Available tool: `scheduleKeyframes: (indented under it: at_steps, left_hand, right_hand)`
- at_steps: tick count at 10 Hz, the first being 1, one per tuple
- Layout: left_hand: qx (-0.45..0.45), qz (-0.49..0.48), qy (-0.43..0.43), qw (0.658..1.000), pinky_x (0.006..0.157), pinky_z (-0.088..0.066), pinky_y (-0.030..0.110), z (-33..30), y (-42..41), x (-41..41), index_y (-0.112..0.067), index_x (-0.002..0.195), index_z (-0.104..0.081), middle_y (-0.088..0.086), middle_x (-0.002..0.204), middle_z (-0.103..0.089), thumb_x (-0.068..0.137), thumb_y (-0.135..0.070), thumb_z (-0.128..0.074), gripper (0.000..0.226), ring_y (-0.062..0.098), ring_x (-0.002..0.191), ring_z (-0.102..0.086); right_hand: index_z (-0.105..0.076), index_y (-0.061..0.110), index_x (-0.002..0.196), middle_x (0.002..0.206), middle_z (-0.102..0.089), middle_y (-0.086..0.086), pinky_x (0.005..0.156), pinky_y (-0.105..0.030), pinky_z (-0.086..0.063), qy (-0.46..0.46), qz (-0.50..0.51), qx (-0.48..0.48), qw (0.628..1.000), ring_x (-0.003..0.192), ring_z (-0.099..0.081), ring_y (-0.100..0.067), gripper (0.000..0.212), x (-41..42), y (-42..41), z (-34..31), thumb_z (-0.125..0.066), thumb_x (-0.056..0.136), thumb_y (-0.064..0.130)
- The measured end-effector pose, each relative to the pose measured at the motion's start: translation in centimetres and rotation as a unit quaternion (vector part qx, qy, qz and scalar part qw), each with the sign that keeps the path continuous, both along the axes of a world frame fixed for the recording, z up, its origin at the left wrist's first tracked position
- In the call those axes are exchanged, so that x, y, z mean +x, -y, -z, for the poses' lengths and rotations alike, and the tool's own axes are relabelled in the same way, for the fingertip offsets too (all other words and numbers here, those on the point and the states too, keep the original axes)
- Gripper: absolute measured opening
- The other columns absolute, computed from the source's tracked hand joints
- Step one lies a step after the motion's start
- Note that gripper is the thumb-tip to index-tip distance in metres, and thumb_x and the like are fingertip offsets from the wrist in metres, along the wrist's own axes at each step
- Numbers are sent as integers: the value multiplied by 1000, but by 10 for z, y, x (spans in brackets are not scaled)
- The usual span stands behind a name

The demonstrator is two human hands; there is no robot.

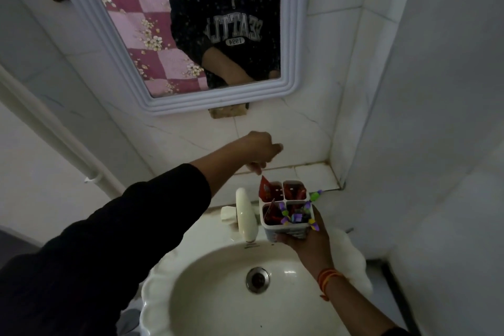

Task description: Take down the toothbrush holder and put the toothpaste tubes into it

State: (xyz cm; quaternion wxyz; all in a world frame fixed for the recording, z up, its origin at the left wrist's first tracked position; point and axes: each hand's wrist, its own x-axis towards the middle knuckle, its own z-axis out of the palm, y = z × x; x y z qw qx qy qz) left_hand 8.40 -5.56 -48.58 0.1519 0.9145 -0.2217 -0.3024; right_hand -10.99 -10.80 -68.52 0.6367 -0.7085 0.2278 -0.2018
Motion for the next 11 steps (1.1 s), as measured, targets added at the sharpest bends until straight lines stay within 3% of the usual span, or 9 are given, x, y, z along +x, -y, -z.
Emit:
scheduleKeyframes:
  at_steps: [1, 2, 3, 4, 6, 7, 8, 10, 11]
  left_hand:
    - [41, -33, -112, 992, 70, -60, 35, 25, -11, -3, 7, 128, -58, 24, 116, -71, 101, -63, -31, 80, 32, 86, -74]
    - [-4, -79, -143, 987, 69, -61, 38, 37, -8, -7, 9, 128, -56, 30, 113, -71, 99, -67, -27, 86, 35, 80, -74]
    - [-66, -110, -114, 985, 71, -61, 35, 36, 4, -1, 2, 113, -65, 21, 97, -73, 98, -68, -28, 81, 34, 85, -74]
    - [-158, -161, -104, 969, 73, -58, 33, 40, 23, 9, -1, 115, -64, 19, 106, -73, 97, -67, -33, 75, 31, 86, -72]
    - [-255, -286, -108, 917, 90, -57, 38, 70, 58, 17, -5, 116, -69, 18, 114, -71, 91, -70, -30, 80, 33, 98, -68]
    - [-307, -326, -129, 885, 80, -57, 37, 74, 68, 22, -3, 97, -71, 18, 97, -72, 95, -65, -33, 73, 29, 76, -63]
    - [-327, -336, -138, 873, 73, -54, 36, 79, 71, 23, 0, 94, -72, 18, 89, -69, 94, -64, -35, 74, 27, 69, -59]
    - [-317, -321, -110, 886, 93, -52, 40, 73, 58, 4, -7, 101, -67, 12, 110, -70, 98, -58, -37, 59, 30, 96, -67]
    - [-280, -273, -25, 920, 104, -50, 44, 62, 43, -12, -12, 95, -65, 13, 115, -70, 92, -60, -40, 54, 33, 106, -66]
  right_hand:
    - [-57, 16, 128, 111, -69, 9, 74, -5, -52, -15, 0, 18, 1000, 108, -67, -2, 78, -2, 0, 1, -92, 60, 0]
    - [-61, 30, 124, 112, -73, 13, 84, -22, -59, -16, 20, 9, 1000, 108, -68, -4, 75, -4, 5, -1, -90, 61, 0]
    - [-63, 32, 126, 115, -73, 16, 92, -34, -58, -3, 23, -11, 1000, 111, -67, -5, 70, -1, 21, -11, -89, 61, 22]
    - [-63, 32, 125, 111, -72, 20, 89, -19, -55, -8, 39, -41, 998, 108, -67, -5, 69, 17, 53, -22, -88, 66, 8]
    - [-57, 7, 137, 122, -68, -3, 91, -28, -51, -73, 20, -87, 993, 114, -63, -24, 68, 55, 115, -27, -82, 74, -2]
    - [-56, 1, 135, 125, -68, -14, 82, -16, -42, -108, 27, -95, 989, 112, -63, -26, 65, 69, 132, -27, -82, 75, 0]
    - [-56, 1, 135, 127, -66, -17, 85, -19, -42, -116, 38, -83, 989, 118, -62, -31, 63, 78, 140, -23, -81, 77, 1]
    - [-55, 7, 140, 131, -65, -14, 91, -25, -45, -122, 74, -30, 989, 122, -60, -31, 65, 70, 129, -27, -80, 80, 6]
    - [-57, 9, 137, 133, -65, -12, 100, -32, -47, -158, 115, -14, 981, 121, -61, -30, 63, 51, 115, -30, -81, 80, 19]
